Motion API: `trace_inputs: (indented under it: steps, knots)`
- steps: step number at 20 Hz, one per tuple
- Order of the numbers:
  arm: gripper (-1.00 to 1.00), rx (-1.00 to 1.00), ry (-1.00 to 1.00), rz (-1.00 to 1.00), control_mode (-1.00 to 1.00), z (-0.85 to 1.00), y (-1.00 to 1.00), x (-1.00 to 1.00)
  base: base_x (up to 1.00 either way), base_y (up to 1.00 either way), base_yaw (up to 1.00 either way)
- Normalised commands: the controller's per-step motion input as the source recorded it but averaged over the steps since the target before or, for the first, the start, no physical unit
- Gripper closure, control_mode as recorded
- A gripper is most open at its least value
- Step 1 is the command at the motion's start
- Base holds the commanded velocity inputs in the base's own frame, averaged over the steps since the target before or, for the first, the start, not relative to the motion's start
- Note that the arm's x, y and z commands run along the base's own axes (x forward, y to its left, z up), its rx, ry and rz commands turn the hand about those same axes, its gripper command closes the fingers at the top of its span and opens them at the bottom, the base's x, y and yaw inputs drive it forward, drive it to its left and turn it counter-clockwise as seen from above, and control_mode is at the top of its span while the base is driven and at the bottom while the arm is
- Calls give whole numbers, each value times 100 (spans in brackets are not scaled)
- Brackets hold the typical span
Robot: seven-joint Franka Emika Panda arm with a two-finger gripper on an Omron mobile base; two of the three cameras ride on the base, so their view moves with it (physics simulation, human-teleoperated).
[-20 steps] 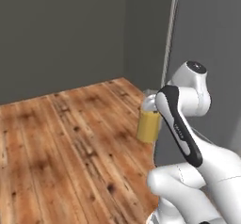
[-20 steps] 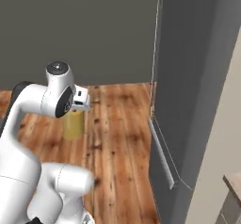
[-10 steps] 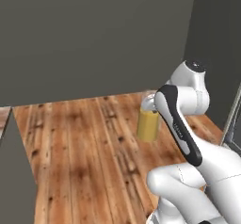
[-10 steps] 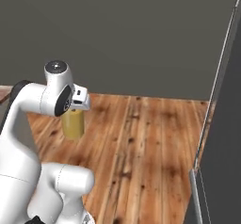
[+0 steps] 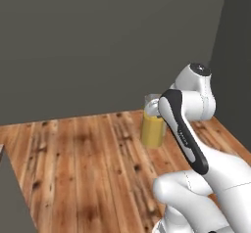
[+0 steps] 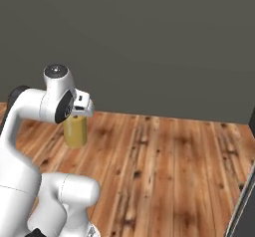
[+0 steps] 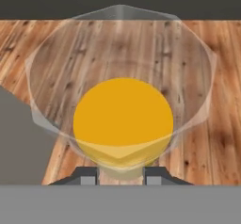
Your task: There is a tray on the dining counter. Grab the cup, mug, and pitcher and place them on the tray. The pitcher may be placed next to the tray if it cannot fit the tray.
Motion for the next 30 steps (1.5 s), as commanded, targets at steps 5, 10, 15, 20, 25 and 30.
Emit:
trace_inputs:
  steps: [5, 10, 15, 20, 25, 30]
  knots:
    - [100, 0, 0, 0, 100, 0, 0, 0, 100, 3, 10]
    - [100, 0, 0, 0, 100, 0, 0, 0, 100, 2, 16]
    - [100, 0, 0, 0, 100, 0, 0, 0, 100, 1, 46]
    - [100, 0, 0, 0, 100, 0, 0, 0, 100, -2, 87]
    - [100, 0, 0, 0, 100, 0, 0, 0, 100, -7, 90]
    - [100, 0, 0, 0, 100, 0, 0, 0, 100, -9, 90]
